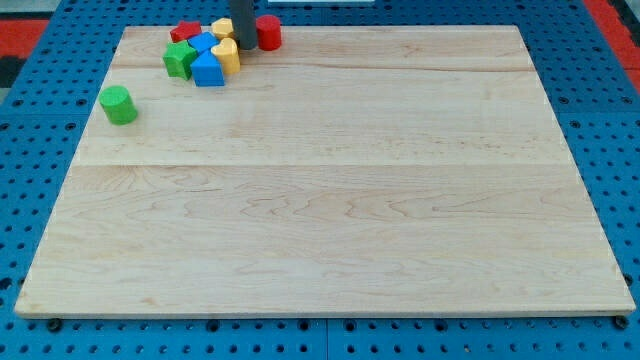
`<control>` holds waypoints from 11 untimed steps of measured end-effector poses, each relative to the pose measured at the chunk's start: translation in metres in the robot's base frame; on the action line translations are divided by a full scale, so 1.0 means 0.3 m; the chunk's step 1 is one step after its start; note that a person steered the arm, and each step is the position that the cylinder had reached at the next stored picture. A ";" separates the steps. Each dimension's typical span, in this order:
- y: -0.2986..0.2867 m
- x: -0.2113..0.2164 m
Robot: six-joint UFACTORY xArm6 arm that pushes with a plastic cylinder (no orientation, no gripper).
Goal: Move the yellow hexagon and red circle into the group of blocks
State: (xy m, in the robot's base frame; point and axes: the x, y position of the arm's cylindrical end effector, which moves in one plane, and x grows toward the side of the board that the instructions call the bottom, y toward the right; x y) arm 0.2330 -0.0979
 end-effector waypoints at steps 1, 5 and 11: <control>0.147 0.023; 0.148 -0.091; 0.014 -0.086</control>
State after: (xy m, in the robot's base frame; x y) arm 0.2072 -0.0936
